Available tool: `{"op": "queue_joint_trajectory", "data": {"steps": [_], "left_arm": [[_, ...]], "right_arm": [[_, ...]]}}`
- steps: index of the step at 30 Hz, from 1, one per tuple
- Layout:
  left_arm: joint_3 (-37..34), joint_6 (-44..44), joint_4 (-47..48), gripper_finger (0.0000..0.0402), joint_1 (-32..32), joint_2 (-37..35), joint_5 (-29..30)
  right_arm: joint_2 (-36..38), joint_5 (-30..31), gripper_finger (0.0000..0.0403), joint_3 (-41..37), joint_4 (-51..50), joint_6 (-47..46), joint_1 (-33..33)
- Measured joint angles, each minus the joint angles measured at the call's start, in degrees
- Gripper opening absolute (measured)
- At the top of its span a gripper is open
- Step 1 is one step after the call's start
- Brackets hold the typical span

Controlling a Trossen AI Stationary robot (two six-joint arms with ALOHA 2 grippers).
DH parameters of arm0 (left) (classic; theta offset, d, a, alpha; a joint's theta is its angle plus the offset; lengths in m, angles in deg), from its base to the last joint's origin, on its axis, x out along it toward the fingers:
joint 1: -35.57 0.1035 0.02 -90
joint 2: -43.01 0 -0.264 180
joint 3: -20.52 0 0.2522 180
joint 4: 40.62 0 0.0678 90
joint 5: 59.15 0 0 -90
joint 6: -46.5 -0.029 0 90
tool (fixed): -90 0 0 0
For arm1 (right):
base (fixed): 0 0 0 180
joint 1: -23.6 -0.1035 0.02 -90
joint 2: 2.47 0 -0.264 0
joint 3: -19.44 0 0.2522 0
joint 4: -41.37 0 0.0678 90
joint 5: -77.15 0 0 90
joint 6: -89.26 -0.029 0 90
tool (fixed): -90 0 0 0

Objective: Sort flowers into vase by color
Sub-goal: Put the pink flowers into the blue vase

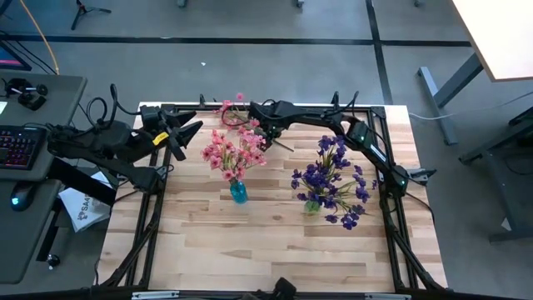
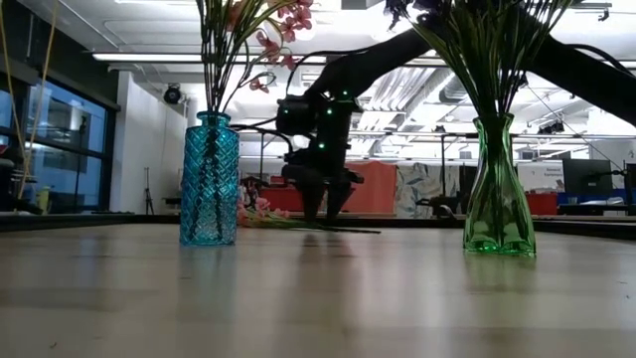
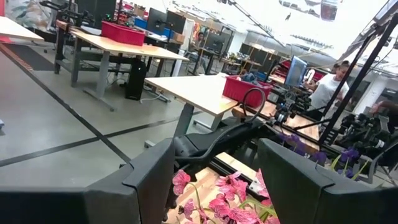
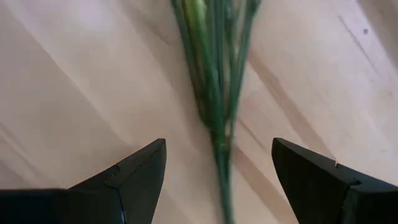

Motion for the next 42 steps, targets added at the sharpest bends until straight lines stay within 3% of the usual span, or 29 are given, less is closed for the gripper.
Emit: {"op": "queue_joint_trajectory", "data": {"steps": [3, 7, 15, 23, 27, 32, 37, 42], "left_arm": [[0.00, 0.01, 0.05, 0.0218, 0.00, 0.02, 0.01], [0.00, 0.05, 0.14, 0.0218, 0.00, 0.04, -1.34], [0.00, 1.57, 0.14, 0.0218, 0.00, 0.04, -1.51], [0.00, 2.94, 0.53, 0.0218, 0.00, 0.09, -1.52], [0.00, 2.69, 0.09, 0.0218, 0.00, -0.02, -1.52], [0.00, -0.82, -3.67, 0.0218, 0.00, -1.85, -1.54], [0.00, -5.51, -6.49, 0.0218, 0.00, -3.99, -1.31], [0.04, -8.58, -8.21, 0.0218, 0.00, -4.64, 3.69]], "right_arm": [[0.11, -1.98, 0.0287, 0.00, -1.70, 1.06, 0.89], [-0.15, 0.60, 0.0275, 0.00, -5.58, 3.64, 0.75], [-0.08, -2.62, 0.0145, -2.58, -8.83, 5.78, 0.97], [0.58, -2.59, 0.0081, -8.74, -6.60, 9.27, -1.49], [1.68, -3.73, 0.0013, -9.05, -7.73, 12.66, -1.71], [5.67, -7.32, 0.0003, -10.00, -11.77, 14.45, -0.32], [15.13, -9.19, 0.0002, -9.53, -9.66, 14.43, 2.61], [23.60, -10.03, 0.0001, -9.77, -6.21, 12.28, 5.60]]}}
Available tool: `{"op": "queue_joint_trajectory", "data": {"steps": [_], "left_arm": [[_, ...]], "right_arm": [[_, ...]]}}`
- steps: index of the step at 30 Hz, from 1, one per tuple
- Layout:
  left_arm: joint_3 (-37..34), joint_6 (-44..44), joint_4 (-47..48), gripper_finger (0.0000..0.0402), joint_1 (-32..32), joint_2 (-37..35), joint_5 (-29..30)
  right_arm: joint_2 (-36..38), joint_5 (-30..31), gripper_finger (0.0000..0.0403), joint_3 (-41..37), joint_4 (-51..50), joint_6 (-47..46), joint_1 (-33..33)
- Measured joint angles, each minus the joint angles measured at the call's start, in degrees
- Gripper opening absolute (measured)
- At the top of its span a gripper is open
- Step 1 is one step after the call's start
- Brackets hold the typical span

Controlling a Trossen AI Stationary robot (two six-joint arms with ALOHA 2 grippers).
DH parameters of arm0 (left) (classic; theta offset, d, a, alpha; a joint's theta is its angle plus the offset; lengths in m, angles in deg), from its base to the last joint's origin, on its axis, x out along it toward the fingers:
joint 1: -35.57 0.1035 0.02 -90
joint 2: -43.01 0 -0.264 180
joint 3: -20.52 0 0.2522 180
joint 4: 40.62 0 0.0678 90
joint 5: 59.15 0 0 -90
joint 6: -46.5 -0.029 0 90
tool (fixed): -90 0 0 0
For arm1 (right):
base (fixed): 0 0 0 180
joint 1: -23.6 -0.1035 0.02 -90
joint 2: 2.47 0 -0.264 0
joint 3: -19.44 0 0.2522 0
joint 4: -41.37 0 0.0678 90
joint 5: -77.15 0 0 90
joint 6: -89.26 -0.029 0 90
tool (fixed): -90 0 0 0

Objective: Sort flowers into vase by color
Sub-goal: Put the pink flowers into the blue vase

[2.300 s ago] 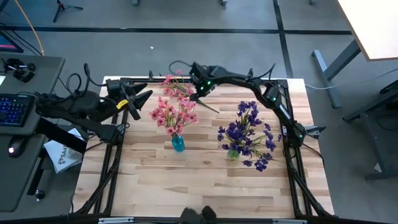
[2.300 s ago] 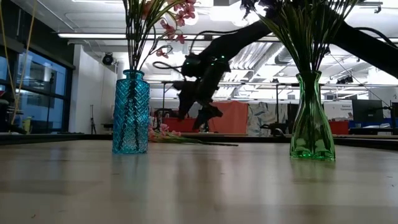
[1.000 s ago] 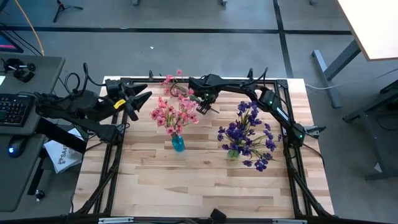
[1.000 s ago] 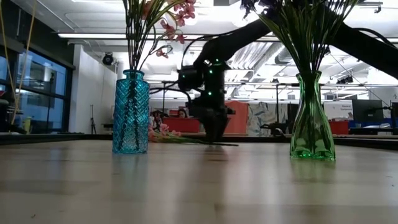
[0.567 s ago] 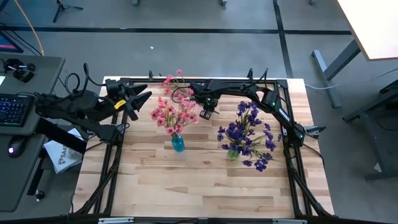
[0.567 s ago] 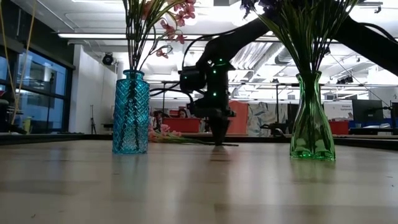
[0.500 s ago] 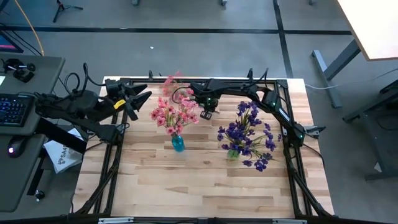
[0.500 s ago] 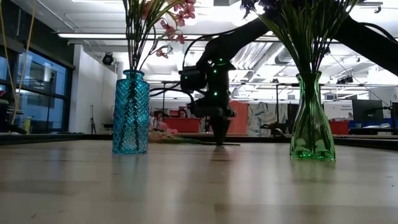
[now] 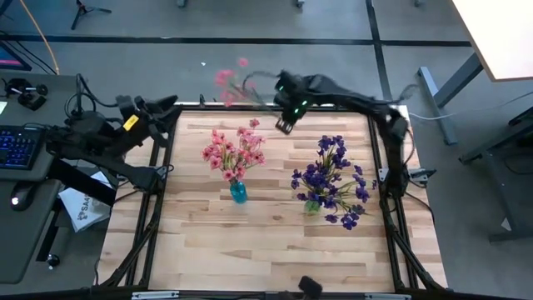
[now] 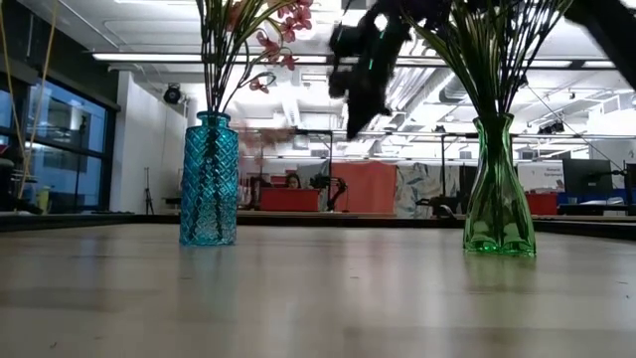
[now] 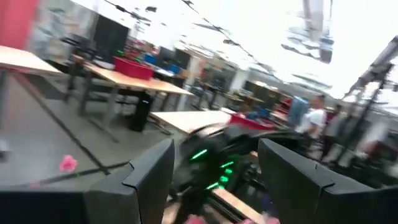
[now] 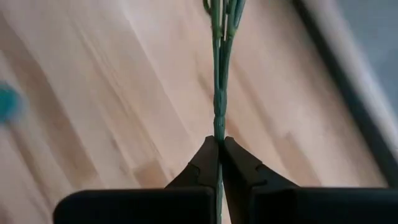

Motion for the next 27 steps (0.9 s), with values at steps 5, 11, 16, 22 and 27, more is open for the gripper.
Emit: {"op": "queue_joint_trajectory", "data": {"steps": [5, 11, 16, 22, 27], "left_arm": [[0.00, -2.97, -3.24, 0.0218, 0.22, 0.96, 5.85], [0.00, -3.16, -8.34, 0.0218, 5.27, 5.02, 3.36], [0.00, -5.78, -16.62, 0.0218, 10.63, 10.59, -8.84], [-0.02, -6.33, -21.27, 0.0218, 15.02, 15.71, -18.05], [0.00, -3.88, -24.19, 0.0218, 17.13, 18.02, -29.63]], "right_arm": [[8.41, -2.18, 0.0000, 0.24, 10.13, -3.89, 2.51], [13.39, -14.75, 0.0000, 0.35, 33.32, -13.08, 1.59], [13.16, -21.96, 0.0000, 0.28, 48.27, -19.33, -3.03], [13.26, -22.92, 0.0000, 0.31, 54.37, -20.52, -10.50], [13.25, -22.37, 0.0000, 0.31, 54.23, -20.14, -14.24]]}}
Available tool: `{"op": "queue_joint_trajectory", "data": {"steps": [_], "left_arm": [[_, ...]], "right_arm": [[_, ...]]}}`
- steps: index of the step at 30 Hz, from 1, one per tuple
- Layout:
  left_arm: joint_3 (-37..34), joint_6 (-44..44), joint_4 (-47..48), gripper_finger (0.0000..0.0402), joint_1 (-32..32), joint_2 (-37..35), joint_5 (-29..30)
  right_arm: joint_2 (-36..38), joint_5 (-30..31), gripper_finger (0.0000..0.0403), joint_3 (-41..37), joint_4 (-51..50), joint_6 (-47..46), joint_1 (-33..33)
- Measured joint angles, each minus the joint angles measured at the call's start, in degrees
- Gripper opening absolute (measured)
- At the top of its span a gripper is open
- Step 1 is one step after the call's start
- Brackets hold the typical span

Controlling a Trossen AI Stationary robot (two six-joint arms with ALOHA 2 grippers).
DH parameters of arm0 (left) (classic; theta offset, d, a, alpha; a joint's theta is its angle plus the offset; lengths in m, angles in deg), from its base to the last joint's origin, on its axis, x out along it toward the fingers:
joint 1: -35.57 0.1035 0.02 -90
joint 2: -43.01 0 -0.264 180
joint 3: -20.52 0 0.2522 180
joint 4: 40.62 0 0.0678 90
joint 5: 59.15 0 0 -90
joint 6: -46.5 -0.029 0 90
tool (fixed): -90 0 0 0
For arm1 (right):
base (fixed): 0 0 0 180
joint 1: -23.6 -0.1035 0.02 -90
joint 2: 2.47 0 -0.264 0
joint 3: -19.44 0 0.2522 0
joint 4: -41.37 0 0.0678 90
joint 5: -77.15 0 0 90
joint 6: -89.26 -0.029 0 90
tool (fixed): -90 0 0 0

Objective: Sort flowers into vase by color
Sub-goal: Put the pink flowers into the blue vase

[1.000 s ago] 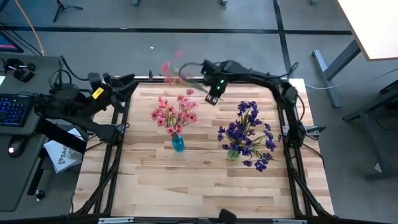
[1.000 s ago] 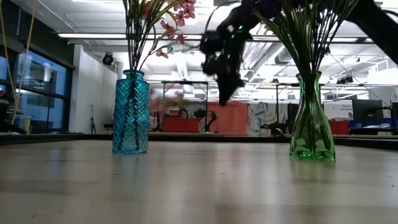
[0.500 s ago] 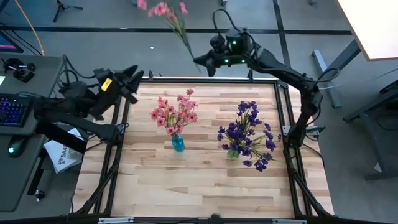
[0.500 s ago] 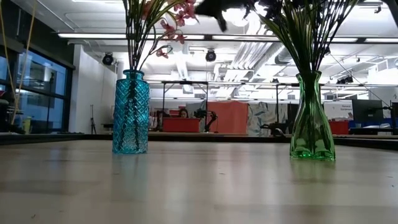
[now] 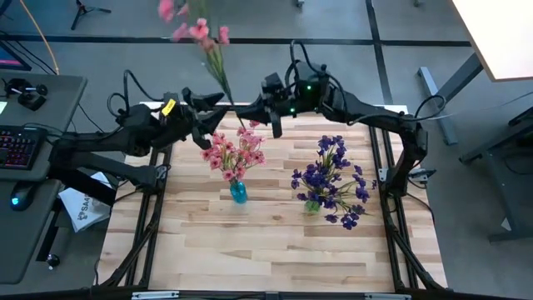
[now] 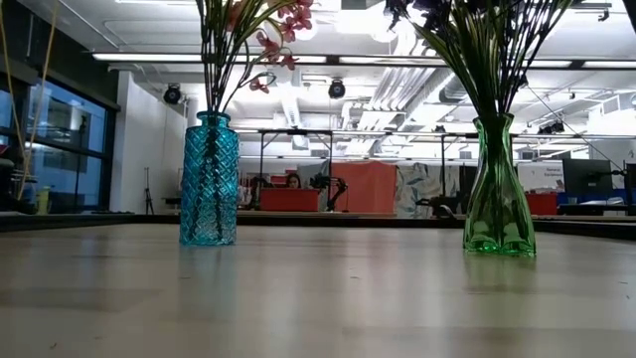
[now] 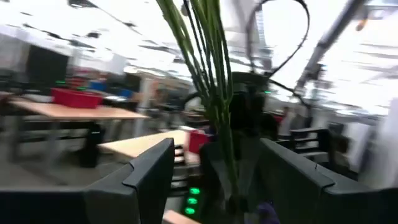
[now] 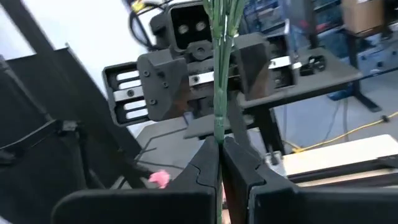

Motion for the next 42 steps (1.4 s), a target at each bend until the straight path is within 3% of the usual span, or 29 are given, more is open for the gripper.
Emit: {"op": "queue_joint_trajectory", "data": {"steps": [4, 15, 20, 25, 33, 38, 42], "left_arm": [[0.00, 0.50, -0.38, 0.0218, 0.49, 0.22, -4.70], [0.04, 4.43, -1.39, 0.0218, 1.34, 2.70, -8.16], [0.04, 2.37, -4.88, 0.0212, 1.36, 3.49, -8.88], [0.04, 1.96, -4.62, 0.0158, 1.34, 3.37, -9.69], [0.00, 1.36, -2.92, 0.0015, 1.51, 1.60, -10.24], [0.00, 1.94, -0.16, 0.0006, 1.52, 0.19, -10.19], [1.22, 2.29, 6.37, 0.0003, 1.65, -1.65, -9.10]], "right_arm": [[0.00, 0.04, 0.0000, 0.02, 0.17, -0.17, -1.07], [0.00, 0.51, 0.0000, 0.04, 0.25, 0.00, -3.85], [0.00, 0.40, 0.0000, 0.04, -0.90, 0.00, -4.16], [0.00, 0.09, 0.0000, 0.04, -1.48, 0.00, -4.16], [0.00, 0.79, 0.0000, 0.09, -2.29, 0.81, -3.96], [0.00, 0.65, 0.0015, 0.17, -2.19, 3.77, -3.89], [-0.04, -0.44, 0.0074, 1.06, -2.43, 4.15, -3.98]]}}
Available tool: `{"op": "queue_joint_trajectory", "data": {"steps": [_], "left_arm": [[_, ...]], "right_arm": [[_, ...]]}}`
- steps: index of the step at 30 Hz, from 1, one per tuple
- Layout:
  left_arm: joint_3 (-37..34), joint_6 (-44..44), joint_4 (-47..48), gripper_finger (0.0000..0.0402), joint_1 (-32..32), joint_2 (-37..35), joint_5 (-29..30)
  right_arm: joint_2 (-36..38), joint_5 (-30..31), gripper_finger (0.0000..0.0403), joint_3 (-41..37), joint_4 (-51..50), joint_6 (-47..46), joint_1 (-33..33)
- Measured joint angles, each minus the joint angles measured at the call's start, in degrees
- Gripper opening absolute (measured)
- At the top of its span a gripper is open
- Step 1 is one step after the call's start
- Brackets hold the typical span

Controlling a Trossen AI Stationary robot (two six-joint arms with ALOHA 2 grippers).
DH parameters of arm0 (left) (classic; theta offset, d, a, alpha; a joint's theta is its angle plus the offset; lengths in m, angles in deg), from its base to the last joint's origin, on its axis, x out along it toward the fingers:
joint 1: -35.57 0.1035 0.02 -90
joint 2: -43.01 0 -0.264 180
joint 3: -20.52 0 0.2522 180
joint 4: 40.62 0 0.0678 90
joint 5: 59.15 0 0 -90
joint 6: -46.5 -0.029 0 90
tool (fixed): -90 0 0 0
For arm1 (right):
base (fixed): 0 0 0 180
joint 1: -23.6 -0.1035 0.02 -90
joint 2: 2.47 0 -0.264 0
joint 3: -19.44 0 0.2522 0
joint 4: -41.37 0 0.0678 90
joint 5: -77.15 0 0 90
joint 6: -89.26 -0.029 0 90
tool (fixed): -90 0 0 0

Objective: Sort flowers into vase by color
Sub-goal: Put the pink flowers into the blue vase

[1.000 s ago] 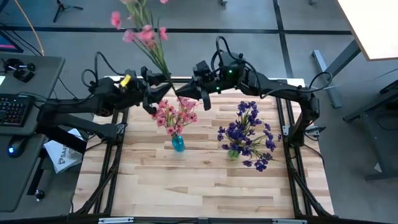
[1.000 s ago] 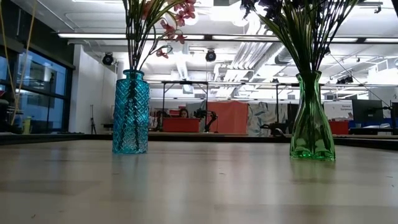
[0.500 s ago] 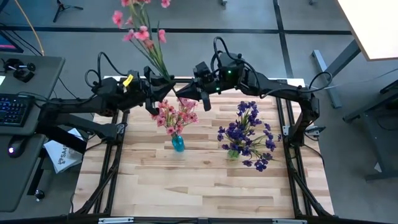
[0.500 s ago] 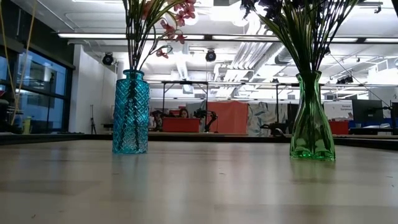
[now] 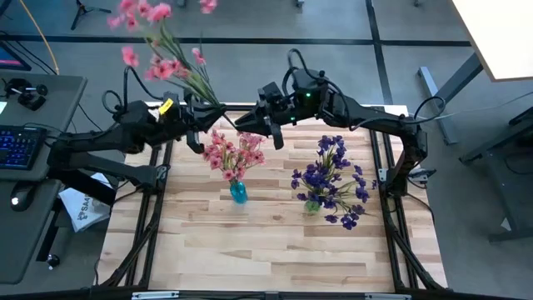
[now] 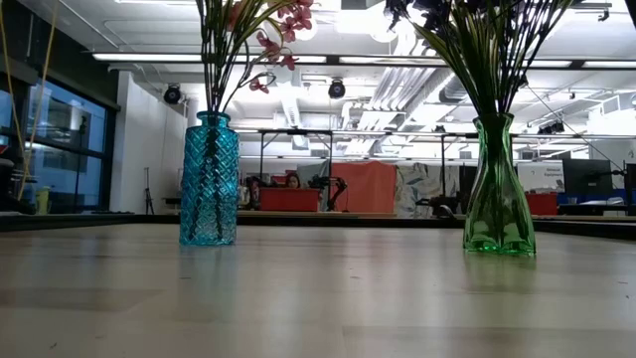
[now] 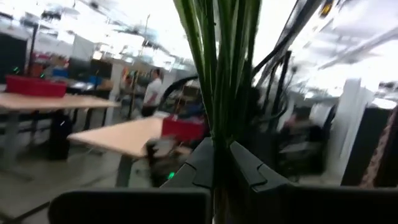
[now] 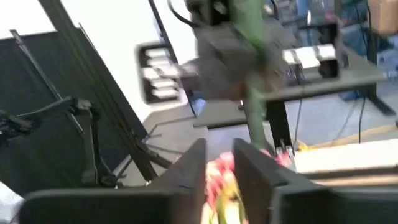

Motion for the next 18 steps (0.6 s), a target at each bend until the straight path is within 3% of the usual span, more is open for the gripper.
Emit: {"op": "queue_joint_trajectory", "data": {"steps": [5, 10, 14, 18], "left_arm": [[7.81, -2.62, 15.74, 0.0001, -0.74, -3.02, -0.13], [14.21, -5.69, 29.14, 0.0001, -5.32, -6.05, -0.39], [13.92, -4.77, 32.53, 0.0001, -12.03, -7.99, -3.89], [11.47, -0.55, 34.10, 0.0000, -20.72, -8.55, -2.98]], "right_arm": [[0.12, 2.06, 0.0176, 4.07, 0.23, 2.88, 1.03], [0.15, 2.37, 0.0257, 9.56, 0.33, 5.47, 2.69], [0.15, 2.32, 0.0290, 13.28, -2.88, 4.96, 3.95], [0.15, 2.56, 0.0298, 15.26, -9.31, 6.02, 4.48]]}}
